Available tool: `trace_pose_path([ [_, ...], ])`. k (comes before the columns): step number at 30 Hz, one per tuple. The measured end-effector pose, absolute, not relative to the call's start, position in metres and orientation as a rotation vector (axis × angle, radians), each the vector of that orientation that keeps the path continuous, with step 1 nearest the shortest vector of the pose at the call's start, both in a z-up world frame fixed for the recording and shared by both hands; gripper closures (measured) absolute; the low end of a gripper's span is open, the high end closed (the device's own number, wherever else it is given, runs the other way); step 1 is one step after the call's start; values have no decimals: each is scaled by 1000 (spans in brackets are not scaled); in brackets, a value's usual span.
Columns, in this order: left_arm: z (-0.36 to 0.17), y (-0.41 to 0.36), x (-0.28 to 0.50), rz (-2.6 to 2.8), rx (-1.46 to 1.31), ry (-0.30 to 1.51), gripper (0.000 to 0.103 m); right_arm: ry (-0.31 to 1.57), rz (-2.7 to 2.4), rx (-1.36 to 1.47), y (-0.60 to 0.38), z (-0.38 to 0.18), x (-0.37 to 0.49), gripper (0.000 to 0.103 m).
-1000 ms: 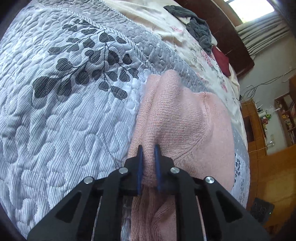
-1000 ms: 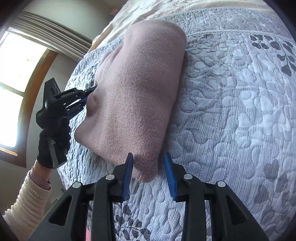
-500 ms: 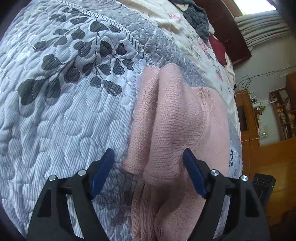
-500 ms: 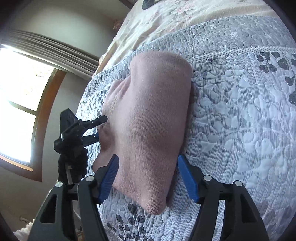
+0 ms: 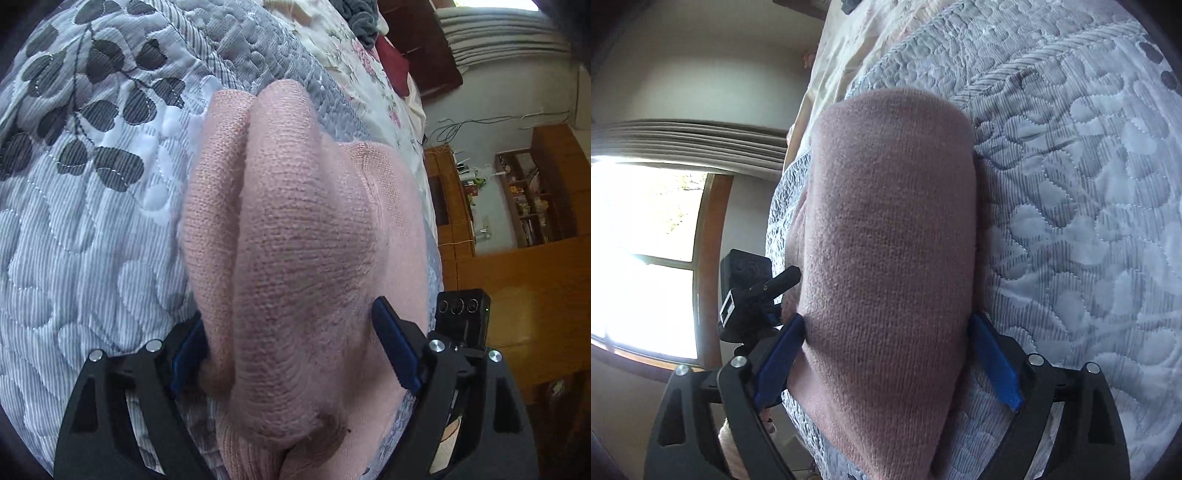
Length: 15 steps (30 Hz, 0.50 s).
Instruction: Fold small clothes
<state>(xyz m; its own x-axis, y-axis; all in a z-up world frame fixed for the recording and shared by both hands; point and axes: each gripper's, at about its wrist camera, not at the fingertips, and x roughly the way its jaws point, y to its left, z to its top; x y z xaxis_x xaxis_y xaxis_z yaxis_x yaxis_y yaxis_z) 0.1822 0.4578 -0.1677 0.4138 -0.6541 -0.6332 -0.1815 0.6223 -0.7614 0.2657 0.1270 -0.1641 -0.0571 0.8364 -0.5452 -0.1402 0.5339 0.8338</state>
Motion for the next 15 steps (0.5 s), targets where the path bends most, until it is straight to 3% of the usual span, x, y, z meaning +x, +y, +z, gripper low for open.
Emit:
trace_pose_path([
  [2,-171,453,185,-366,-897,1130,22,1425,899,660,136,-170,269,5],
  [4,-173,450,187,-357,-896,1125,35,1430,888,652,142,-172,272,6],
  [6,-176,449,185,-353,-918,1116,49,1431,873,624,146,-170,272,16],
  [8,-177,447,182,-352,-958,1091,52,1416,879,613,143,-165,271,32],
  [10,-173,445,176,-355,-971,1064,55,1401,888,624,133,-158,269,41],
  [15,-153,419,159,-407,-997,1016,58,1360,906,602,103,-128,254,44],
])
